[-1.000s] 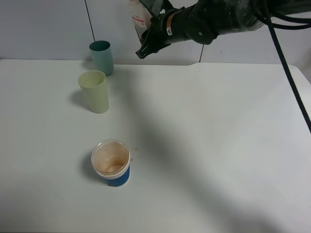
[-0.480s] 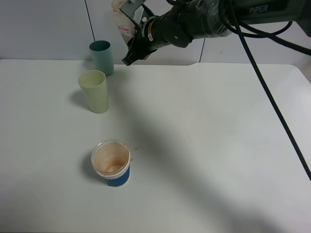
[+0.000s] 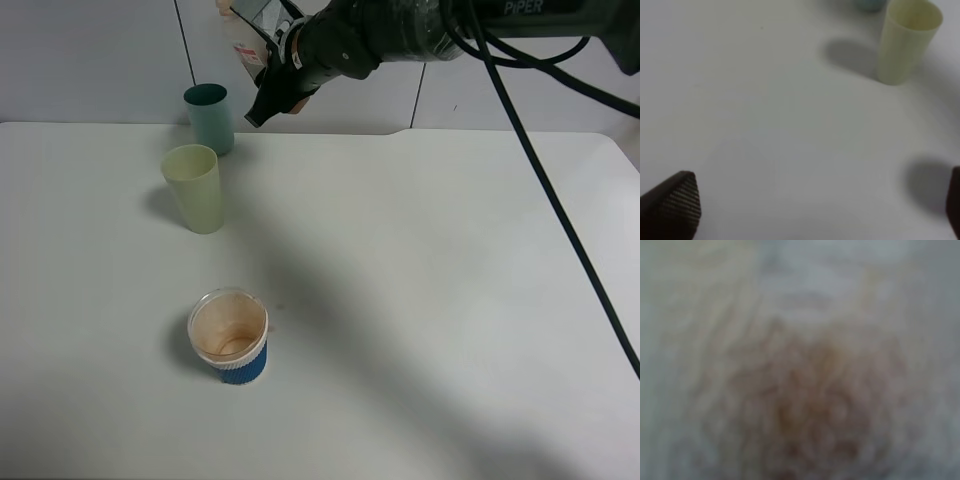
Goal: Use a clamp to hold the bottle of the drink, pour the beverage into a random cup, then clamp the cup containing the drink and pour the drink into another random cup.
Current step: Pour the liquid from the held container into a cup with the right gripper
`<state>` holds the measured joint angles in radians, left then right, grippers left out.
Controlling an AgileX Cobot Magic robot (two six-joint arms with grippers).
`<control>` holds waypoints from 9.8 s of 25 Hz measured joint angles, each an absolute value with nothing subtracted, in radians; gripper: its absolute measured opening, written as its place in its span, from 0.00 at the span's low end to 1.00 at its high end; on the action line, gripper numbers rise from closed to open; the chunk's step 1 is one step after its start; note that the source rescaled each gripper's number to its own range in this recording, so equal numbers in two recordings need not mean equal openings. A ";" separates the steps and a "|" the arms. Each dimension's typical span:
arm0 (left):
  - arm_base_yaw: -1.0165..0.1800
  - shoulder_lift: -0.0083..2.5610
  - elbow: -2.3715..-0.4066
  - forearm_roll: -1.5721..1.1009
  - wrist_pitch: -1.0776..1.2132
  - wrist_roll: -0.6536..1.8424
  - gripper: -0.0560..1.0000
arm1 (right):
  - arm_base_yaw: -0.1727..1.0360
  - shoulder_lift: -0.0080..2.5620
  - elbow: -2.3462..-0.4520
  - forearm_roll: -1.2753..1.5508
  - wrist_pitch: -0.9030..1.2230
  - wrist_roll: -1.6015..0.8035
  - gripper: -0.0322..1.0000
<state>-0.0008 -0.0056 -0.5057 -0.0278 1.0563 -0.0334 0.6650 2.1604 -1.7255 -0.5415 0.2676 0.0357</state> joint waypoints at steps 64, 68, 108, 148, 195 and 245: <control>-0.001 -0.006 -0.506 -0.028 1.056 -0.033 0.98 | 0.734 2.266 -1.849 -0.510 0.279 -0.455 0.06; -0.001 -0.006 -0.506 -0.028 1.056 -0.033 0.98 | 0.748 2.266 -1.849 -0.510 0.321 -0.512 0.06; -0.001 -0.006 -0.506 -0.028 1.056 -0.033 0.98 | 0.781 2.345 -1.970 -0.639 0.541 -0.629 0.06; -0.001 -0.006 -0.506 -0.028 1.056 -0.033 0.98 | 0.840 2.345 -1.970 -0.855 0.651 -0.632 0.06; -0.001 -0.006 -0.506 -0.028 1.056 -0.033 0.98 | 0.840 2.345 -1.970 -0.927 0.662 -0.678 0.05; -0.001 -0.006 -0.506 -0.028 1.056 -0.033 0.98 | 0.856 2.345 -1.974 -0.983 0.714 -0.720 0.05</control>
<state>-0.0008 -0.0056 -0.5057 -0.0278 1.0563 -0.0327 0.8564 2.3450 -1.9736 -0.9829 0.7141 -0.7200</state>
